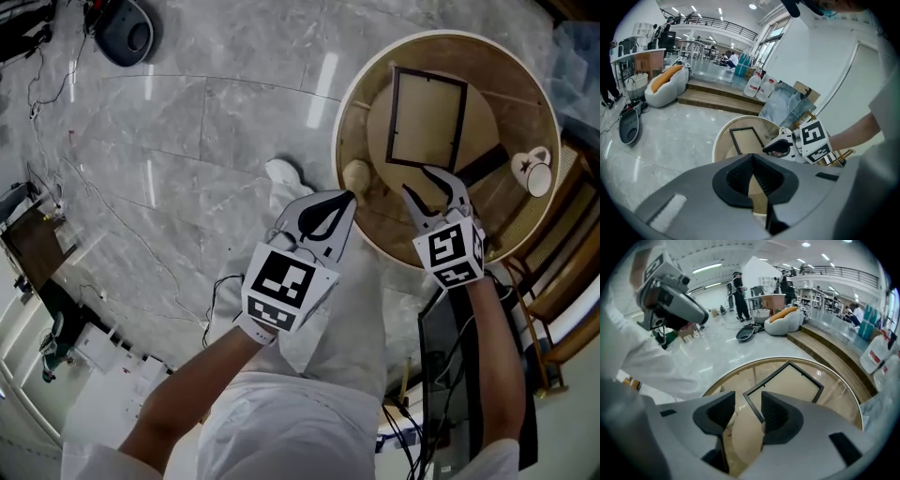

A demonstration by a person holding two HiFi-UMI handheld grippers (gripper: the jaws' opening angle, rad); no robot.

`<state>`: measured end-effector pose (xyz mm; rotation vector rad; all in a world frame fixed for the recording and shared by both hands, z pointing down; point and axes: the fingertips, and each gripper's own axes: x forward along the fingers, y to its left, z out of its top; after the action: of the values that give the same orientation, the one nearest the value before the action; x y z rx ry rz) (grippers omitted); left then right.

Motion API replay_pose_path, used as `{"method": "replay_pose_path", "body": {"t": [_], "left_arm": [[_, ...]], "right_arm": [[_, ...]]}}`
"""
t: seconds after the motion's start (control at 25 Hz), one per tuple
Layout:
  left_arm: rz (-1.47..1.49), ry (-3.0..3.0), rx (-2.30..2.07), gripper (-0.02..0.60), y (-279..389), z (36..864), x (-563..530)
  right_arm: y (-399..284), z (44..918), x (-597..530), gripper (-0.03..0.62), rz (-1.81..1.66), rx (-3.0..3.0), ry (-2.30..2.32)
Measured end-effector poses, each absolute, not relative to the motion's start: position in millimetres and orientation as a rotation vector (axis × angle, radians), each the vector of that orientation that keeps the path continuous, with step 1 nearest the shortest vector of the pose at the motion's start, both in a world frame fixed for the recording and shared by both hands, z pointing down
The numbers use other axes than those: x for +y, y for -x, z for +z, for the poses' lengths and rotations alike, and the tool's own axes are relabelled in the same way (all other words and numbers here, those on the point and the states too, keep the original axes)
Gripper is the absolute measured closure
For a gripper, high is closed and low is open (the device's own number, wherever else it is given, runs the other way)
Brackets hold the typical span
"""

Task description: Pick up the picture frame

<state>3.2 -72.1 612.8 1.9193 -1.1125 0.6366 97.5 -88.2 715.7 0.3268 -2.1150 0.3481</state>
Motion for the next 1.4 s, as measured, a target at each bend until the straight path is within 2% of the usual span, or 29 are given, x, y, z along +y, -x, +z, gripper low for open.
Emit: {"method": "replay_pose_path", "body": {"t": [0.56,0.84,1.12,1.4], "left_arm": [[0.640,-1.900,-1.093,0.578,-13.5,677.3,-75.9],[0.630,-1.902,-1.084,0.578,-19.2,679.1,-71.0],[0.640,-1.894,-1.087,0.578,-15.4,677.6,-62.8],[0.637,-1.898,-1.103,0.578,-6.6,668.3,-59.9]], "right_arm": [[-105.2,792.6,-84.8,0.439,-0.037,-1.978,-0.031],[-110.0,813.7,-85.6,0.496,-0.245,-1.940,-0.012],[-109.9,814.7,-83.2,0.502,-0.252,-1.943,-0.052],[-110.0,808.2,-77.1,0.552,-0.239,-1.933,-0.058]]}}
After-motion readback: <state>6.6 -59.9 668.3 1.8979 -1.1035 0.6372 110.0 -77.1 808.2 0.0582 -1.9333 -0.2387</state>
